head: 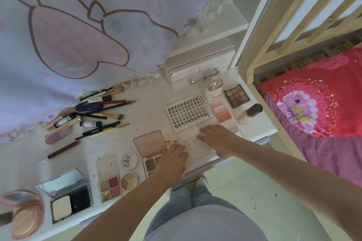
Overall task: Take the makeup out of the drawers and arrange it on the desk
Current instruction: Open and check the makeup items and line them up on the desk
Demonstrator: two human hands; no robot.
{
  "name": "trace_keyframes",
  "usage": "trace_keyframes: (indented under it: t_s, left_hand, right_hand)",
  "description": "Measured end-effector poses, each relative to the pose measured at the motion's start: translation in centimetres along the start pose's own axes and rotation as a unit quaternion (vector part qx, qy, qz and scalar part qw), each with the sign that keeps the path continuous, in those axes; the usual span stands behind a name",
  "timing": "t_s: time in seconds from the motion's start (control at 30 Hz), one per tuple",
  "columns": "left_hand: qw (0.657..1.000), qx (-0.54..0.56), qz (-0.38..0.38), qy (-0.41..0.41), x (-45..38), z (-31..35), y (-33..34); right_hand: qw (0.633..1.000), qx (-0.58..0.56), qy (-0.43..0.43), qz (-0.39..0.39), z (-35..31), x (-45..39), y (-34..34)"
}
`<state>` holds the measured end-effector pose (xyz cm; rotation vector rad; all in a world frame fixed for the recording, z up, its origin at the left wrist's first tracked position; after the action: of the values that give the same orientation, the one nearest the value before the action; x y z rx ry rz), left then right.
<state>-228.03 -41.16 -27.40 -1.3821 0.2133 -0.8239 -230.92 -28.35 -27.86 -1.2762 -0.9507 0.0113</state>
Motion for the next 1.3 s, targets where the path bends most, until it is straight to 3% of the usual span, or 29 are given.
trace_keyframes:
  t_s: [0.23,0.33,0.4,0.63,0.9,1.03,1.17,1.3]
  left_hand:
    - [1.0,0.012,-0.02,-0.005,0.6,-0.2,0.5]
    - [0.996,-0.007,0.084,0.005,0.8,-0.5,-1.0]
    - [0.995,0.024,0.089,-0.041,1.0,-1.6,-1.7]
    - [0.969,-0.013,0.232,-0.084,3.5,-4.2,-5.3]
    - [0.947,-0.004,0.174,-0.27,7.1,-9.3,-6.3]
    - [0.923,0.05,0.181,-0.335,10.3,-12.8,-6.6]
    - [0.906,0.052,0.202,-0.367,13.5,-17.0,-6.7]
    - [0.912,0.03,0.202,-0.355,16.3,-22.3,-6.9]
  right_hand:
    - [1.0,-0.02,0.007,-0.007,-0.3,0.2,0.2]
    - [0.999,-0.031,0.009,0.006,-0.4,0.3,-0.1]
    - [0.998,-0.051,0.012,0.023,-0.5,0.2,-0.6]
    - [0.995,-0.047,0.015,0.085,-1.1,-1.3,-3.4]
    - [0.985,-0.055,-0.036,0.162,-5.4,-5.3,-9.7]
    - [0.979,-0.05,-0.061,0.188,-8.8,-7.9,-13.0]
    - [0.98,-0.056,-0.056,0.184,-12.4,-11.0,-15.6]
    - [0.984,-0.079,-0.024,0.16,-15.6,-14.9,-17.3]
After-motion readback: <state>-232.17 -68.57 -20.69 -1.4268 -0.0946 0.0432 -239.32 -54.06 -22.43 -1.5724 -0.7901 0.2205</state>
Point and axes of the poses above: each hand's wrist, its own x-axis away from the middle knuckle, its own y-axis out of the palm, z = x × y, the point moved 6 cm from there along -x, towards the middle knuckle, and after that the axes turned 2 degrees about x, right-handed, at the moved point
